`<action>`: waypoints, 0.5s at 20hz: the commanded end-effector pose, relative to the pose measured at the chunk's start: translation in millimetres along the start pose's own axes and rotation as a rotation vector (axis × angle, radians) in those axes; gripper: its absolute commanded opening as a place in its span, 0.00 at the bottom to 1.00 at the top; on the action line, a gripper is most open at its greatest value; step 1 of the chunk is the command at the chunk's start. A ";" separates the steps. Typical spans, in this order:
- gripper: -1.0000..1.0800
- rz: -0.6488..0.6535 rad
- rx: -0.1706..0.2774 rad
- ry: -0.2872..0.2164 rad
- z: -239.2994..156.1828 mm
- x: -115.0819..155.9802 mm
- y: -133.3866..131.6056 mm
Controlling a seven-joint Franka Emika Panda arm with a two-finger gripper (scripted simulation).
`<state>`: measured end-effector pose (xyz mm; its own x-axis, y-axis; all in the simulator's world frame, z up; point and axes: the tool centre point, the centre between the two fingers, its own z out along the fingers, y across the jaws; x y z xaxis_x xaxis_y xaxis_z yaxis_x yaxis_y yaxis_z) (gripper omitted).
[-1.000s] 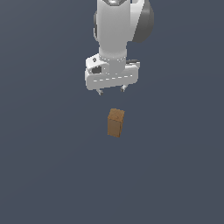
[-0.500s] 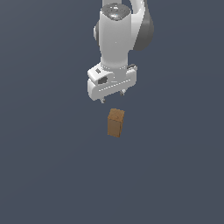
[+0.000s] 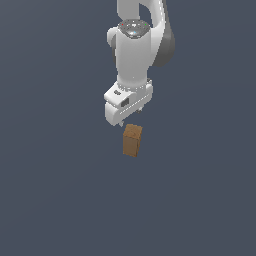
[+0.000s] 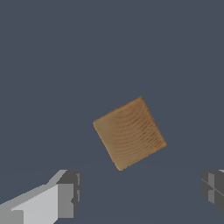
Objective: Pick up the object and move it to a goal position.
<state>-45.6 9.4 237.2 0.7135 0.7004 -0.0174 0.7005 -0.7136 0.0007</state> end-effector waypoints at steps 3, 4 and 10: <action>0.96 -0.121 -0.001 0.004 10.6 4.8 1.1; 0.96 -0.147 -0.001 0.005 13.0 5.9 1.3; 0.96 -0.301 -0.002 0.010 26.8 11.8 2.2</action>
<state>-37.2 15.0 213.6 0.5075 0.8616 -0.0089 0.8616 -0.5075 -0.0015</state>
